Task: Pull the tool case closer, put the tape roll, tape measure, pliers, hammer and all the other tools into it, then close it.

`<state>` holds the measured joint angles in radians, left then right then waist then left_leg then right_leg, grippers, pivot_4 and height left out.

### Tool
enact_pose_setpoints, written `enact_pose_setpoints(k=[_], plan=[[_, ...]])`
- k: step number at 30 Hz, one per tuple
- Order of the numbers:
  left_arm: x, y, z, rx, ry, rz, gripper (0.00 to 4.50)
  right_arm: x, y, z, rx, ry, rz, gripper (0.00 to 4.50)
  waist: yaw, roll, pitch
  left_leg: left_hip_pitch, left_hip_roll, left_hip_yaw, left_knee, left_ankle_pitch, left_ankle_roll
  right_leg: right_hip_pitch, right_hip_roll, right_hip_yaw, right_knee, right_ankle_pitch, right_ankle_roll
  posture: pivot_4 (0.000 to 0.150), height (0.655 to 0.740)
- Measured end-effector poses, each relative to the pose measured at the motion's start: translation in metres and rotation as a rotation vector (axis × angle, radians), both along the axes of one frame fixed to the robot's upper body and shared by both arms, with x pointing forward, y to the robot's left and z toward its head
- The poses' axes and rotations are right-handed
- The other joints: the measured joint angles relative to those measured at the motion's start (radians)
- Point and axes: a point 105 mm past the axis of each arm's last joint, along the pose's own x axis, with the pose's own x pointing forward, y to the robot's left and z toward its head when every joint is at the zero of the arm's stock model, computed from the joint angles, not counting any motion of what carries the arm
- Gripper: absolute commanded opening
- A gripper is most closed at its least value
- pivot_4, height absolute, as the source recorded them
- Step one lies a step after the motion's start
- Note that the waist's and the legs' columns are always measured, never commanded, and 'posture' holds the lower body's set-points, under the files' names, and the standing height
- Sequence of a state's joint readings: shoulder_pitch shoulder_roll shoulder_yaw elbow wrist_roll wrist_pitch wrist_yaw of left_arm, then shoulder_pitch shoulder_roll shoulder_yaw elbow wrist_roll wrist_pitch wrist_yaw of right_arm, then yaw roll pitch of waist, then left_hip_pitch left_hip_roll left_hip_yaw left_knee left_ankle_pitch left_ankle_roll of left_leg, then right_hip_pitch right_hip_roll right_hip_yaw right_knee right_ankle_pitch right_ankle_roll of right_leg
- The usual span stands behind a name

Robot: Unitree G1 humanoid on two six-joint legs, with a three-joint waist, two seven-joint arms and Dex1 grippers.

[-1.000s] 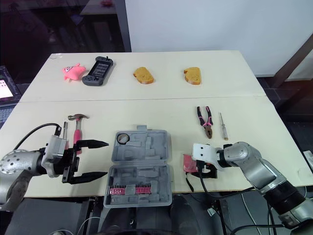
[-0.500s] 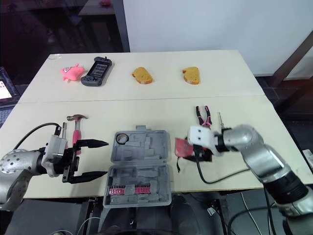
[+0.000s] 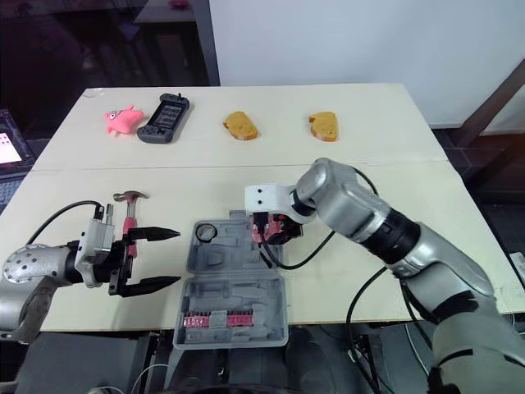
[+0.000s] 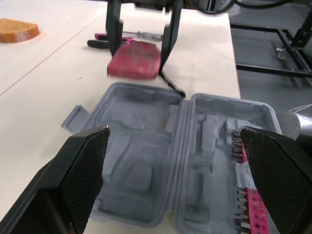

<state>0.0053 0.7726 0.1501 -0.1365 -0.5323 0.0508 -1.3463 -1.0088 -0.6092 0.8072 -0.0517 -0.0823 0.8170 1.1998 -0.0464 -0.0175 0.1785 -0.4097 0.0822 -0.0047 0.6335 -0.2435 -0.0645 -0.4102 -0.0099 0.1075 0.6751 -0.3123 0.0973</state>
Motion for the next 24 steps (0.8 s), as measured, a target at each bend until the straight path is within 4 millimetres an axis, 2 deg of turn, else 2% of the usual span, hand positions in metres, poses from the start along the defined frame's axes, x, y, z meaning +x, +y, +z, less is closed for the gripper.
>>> enact_pose_setpoints(k=[5,15,24], plan=[[-0.001,0.0,-0.002,0.0,0.007,0.003,4.5,0.014,-0.008,-0.012,-0.105,-0.052,-0.021,2.92,0.0,0.0,0.0,0.0,0.0,0.0,0.002,0.0,0.0,-0.001,0.0,0.0,0.004,0.0,0.0,0.15,0.74],[-0.002,-0.002,-0.001,-0.001,-0.001,0.009,4.5,0.012,0.01,-0.02,-0.122,-0.069,0.032,2.92,0.001,0.0,0.0,0.0,0.0,0.0,0.004,0.0,0.0,-0.001,0.0,0.0,0.007,0.0,0.0,0.15,0.74],[-0.003,-0.003,0.0,-0.002,-0.007,0.014,4.5,0.013,0.011,-0.033,-0.147,-0.053,0.025,2.92,0.0,0.0,0.0,0.0,0.0,0.0,0.004,0.0,0.0,-0.001,0.0,0.0,0.007,0.0,0.0,0.15,0.74]])
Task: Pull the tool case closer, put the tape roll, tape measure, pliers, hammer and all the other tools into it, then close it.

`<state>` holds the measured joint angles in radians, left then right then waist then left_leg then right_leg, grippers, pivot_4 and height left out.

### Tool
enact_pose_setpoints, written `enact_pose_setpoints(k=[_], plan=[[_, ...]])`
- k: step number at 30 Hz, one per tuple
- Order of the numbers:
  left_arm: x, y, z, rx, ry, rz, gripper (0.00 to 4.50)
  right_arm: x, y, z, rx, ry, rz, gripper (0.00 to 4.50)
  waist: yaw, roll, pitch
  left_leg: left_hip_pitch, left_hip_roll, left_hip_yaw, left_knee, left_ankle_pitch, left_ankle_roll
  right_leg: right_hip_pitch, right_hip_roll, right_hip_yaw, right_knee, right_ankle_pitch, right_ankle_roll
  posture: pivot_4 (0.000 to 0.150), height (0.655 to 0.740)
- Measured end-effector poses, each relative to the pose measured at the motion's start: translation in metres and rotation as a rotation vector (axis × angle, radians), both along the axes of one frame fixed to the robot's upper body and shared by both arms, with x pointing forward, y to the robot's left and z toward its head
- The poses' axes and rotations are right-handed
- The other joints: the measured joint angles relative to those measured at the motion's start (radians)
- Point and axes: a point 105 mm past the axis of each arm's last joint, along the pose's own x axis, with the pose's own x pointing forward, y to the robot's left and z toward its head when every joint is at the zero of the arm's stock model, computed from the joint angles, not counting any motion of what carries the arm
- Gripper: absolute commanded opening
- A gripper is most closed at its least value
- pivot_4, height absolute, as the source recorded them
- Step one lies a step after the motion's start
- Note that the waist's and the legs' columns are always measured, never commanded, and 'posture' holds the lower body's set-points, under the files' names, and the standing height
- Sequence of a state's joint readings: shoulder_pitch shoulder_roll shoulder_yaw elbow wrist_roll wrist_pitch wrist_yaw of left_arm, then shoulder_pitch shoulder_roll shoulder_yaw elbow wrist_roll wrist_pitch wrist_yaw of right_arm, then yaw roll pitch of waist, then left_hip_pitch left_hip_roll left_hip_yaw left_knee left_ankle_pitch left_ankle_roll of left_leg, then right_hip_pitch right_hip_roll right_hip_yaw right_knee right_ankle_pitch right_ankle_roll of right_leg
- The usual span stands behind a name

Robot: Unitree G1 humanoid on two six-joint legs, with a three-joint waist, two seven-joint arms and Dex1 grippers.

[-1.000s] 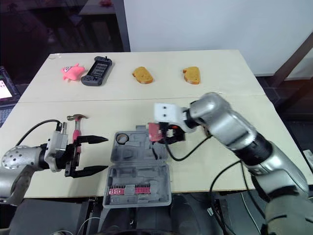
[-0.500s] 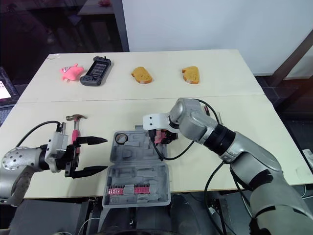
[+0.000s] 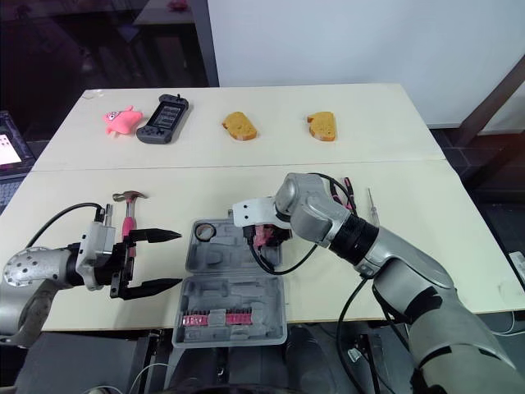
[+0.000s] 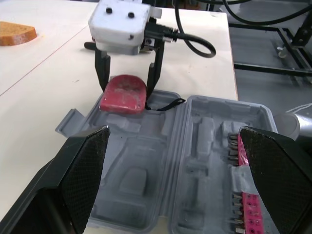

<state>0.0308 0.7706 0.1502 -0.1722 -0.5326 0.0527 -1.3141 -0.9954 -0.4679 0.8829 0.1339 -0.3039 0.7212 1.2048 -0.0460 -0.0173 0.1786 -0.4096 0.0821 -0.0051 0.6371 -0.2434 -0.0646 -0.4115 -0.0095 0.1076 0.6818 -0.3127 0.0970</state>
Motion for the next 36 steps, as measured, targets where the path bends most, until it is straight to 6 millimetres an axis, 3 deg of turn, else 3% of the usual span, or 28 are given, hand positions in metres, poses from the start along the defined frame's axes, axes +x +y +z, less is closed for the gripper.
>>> enact_pose_setpoints(k=[13,15,17,34,35,36], plan=[[-0.001,-0.002,0.0,-0.006,-0.005,0.0,4.5,0.004,0.006,-0.005,0.006,0.014,-0.033,2.92,-0.003,0.0,0.0,0.0,0.0,0.0,0.0,0.0,0.0,0.0,0.0,0.0,0.0,0.0,0.0,0.15,0.74],[-0.002,-0.003,0.001,-0.005,-0.008,-0.004,4.5,0.005,0.006,-0.003,0.014,0.012,-0.037,3.97,-0.001,0.0,0.0,0.0,0.0,0.0,0.0,0.0,0.0,0.0,0.0,0.0,0.0,0.0,0.0,0.15,0.74],[-0.002,-0.003,0.0,-0.005,-0.005,-0.004,4.5,0.005,0.007,-0.002,0.021,0.009,-0.038,4.47,-0.001,0.0,0.0,0.0,0.0,0.0,0.0,0.0,0.0,0.0,0.0,0.0,0.0,0.0,0.0,0.15,0.74],[-0.003,-0.004,0.0,-0.004,0.0,-0.012,4.5,0.001,0.011,0.032,0.176,0.019,-0.043,4.47,-0.001,0.0,0.0,0.0,0.0,0.0,0.0,0.0,0.0,0.0,0.0,0.0,0.0,0.0,0.0,0.15,0.74],[-0.003,-0.004,0.001,-0.004,0.0,-0.012,4.5,0.001,0.011,0.032,0.182,0.021,-0.046,3.96,-0.001,0.0,0.0,0.0,0.0,0.0,0.0,0.0,0.0,0.0,0.0,0.0,0.0,0.0,0.0,0.15,0.74],[-0.003,-0.004,0.001,-0.004,-0.001,-0.013,4.5,0.002,0.01,0.032,0.191,0.023,-0.051,3.73,-0.001,0.0,0.0,0.0,0.0,0.0,0.0,0.0,0.0,0.0,0.0,0.0,0.0,0.0,0.0,0.15,0.74]])
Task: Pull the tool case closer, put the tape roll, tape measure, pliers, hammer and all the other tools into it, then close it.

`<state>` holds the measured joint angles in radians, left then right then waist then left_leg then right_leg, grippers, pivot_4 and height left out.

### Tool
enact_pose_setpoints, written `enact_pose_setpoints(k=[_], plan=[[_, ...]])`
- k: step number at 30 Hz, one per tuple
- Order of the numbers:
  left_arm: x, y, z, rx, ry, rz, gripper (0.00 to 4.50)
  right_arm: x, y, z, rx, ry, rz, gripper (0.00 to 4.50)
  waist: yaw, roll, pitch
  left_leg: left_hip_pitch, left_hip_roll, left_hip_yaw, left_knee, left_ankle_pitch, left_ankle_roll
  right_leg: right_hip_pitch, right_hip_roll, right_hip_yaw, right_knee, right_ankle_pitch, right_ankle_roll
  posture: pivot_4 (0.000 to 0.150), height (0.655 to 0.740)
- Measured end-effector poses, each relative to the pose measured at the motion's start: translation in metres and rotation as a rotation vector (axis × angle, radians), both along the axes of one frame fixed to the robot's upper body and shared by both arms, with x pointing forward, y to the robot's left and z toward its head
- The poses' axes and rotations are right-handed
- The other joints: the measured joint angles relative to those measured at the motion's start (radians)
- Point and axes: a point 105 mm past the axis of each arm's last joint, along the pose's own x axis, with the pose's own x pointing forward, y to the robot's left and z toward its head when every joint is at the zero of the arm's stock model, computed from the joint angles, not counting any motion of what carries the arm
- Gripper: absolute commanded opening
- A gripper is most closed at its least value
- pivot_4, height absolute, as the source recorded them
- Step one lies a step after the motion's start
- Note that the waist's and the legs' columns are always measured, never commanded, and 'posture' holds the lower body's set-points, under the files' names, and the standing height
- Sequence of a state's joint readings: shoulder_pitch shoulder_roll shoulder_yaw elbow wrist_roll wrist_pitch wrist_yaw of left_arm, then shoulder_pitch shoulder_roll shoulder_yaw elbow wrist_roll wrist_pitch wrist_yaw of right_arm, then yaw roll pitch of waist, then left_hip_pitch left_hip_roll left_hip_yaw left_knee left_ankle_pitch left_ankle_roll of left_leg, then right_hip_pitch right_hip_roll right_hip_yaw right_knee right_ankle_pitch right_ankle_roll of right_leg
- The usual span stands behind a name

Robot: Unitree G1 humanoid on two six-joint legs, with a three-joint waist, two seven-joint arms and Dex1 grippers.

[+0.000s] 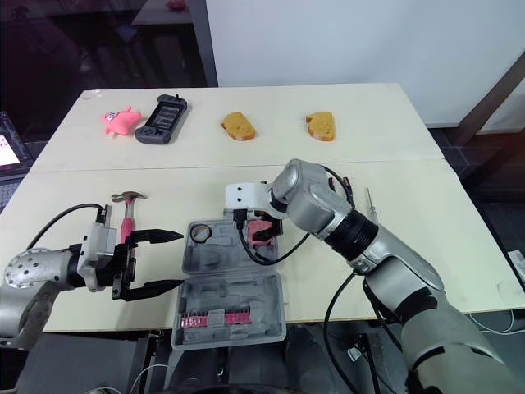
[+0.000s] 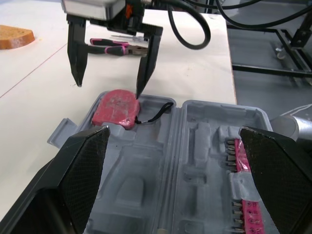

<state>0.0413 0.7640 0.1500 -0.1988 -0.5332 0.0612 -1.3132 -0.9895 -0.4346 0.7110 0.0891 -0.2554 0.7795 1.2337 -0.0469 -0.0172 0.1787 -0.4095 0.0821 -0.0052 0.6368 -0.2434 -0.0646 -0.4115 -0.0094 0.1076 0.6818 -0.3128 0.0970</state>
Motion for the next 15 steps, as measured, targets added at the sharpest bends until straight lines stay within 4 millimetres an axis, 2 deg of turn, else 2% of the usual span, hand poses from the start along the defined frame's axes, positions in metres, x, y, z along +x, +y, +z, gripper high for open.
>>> enact_pose_setpoints(k=[4,15], plan=[[0.0,0.0,0.0,0.0,-0.001,0.0,4.5,0.0,-0.002,-0.003,0.016,0.008,-0.014,1.78,-0.001,0.0,0.0,0.0,0.0,0.0,0.0,0.0,0.0,0.0,0.0,0.0,0.0,0.0,0.0,0.15,0.74],[0.0,0.0,0.0,0.0,-0.001,0.001,4.5,-0.003,-0.01,-0.013,0.079,0.027,-0.066,1.78,0.0,0.0,0.0,0.0,0.0,0.0,0.0,0.0,0.0,0.0,0.0,0.0,0.0,0.0,0.0,0.15,0.74]])
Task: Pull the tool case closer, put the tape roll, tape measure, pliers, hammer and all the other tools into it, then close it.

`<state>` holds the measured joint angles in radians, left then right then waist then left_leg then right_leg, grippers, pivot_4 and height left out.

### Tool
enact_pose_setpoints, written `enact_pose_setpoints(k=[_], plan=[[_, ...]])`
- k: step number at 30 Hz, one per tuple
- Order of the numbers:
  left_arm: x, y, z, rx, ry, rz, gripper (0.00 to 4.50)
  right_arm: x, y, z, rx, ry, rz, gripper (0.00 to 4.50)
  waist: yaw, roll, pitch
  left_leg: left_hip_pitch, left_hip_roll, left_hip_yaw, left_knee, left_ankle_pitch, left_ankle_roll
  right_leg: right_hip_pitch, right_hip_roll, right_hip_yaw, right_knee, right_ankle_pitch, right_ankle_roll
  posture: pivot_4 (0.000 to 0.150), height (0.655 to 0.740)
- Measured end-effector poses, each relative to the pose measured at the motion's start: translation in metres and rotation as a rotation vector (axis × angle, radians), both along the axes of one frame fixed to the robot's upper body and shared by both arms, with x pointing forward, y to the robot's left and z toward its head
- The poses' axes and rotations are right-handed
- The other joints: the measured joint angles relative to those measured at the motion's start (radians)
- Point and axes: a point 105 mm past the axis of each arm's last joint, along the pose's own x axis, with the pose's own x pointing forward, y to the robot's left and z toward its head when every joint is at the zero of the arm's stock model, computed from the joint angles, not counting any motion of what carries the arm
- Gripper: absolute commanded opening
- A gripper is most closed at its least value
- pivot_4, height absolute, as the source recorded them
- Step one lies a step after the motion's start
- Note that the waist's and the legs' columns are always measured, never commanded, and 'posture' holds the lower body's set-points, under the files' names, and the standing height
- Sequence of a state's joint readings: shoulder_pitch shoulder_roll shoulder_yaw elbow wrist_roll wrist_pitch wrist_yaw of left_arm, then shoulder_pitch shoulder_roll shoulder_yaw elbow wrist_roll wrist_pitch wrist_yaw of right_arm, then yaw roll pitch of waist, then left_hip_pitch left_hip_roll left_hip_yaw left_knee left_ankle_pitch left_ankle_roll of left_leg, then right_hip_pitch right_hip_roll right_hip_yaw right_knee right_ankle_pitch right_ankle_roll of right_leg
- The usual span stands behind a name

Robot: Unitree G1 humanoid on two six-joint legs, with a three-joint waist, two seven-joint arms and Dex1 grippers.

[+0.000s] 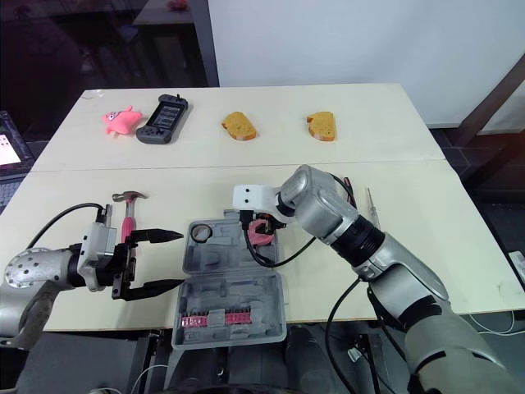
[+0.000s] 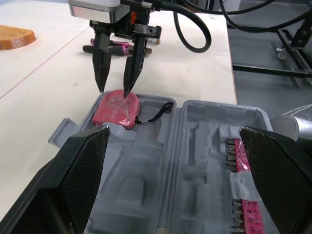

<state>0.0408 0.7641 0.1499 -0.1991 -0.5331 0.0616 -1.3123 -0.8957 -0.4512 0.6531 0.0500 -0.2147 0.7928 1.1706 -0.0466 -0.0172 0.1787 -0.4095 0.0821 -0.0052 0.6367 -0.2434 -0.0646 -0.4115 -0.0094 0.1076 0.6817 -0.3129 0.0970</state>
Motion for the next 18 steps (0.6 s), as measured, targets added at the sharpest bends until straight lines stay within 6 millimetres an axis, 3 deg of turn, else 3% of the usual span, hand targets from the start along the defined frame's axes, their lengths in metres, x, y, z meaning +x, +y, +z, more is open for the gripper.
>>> enact_pose_setpoints(k=[10,18], plan=[[0.001,-0.002,-0.001,-0.001,0.002,-0.002,4.5,-0.015,-0.025,0.003,0.398,-0.039,-0.111,1.78,0.002,-0.001,0.0,0.0,0.0,0.0,0.0,0.0,0.0,0.001,0.0,0.0,0.0,0.0,0.001,0.15,0.74],[0.001,-0.003,-0.001,-0.001,0.004,-0.006,4.5,-0.014,-0.031,-0.004,0.485,-0.054,-0.145,1.78,-0.008,-0.001,0.0,0.001,0.0,-0.001,-0.001,0.0,0.0,0.001,0.0,0.0,-0.001,0.0,0.001,0.15,0.74]])
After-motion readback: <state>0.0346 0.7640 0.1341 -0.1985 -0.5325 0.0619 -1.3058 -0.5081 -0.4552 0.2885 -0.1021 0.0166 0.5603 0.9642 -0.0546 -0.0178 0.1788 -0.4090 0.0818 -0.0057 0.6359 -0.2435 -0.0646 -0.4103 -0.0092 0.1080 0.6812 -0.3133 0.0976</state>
